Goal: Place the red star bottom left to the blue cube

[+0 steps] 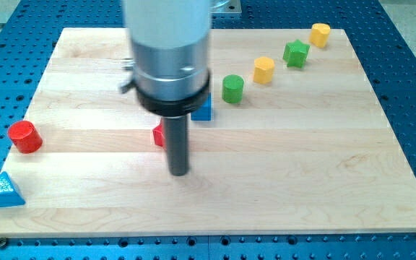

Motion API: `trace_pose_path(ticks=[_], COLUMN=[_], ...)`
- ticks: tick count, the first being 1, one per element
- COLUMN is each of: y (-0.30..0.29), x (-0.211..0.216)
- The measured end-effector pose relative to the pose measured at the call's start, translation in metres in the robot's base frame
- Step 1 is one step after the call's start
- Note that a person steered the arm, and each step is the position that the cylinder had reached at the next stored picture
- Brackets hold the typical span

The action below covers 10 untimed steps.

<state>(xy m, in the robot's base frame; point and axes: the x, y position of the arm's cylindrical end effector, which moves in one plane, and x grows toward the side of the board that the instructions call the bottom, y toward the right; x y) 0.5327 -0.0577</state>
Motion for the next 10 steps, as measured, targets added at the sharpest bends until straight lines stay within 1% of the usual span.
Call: trace_pose_path(ticks=[1,2,3,4,5,6,7,8,9,10], y=[-0.009,-0.008,-0.119,-0.175,-0.206,-0.246,-0.247,-0.246,-0.244,-0.211], x=[-0.026,-0.03,0.026,-0.002,-0.022,-0.014,-0.014,-0.024,-0.074,-0.134])
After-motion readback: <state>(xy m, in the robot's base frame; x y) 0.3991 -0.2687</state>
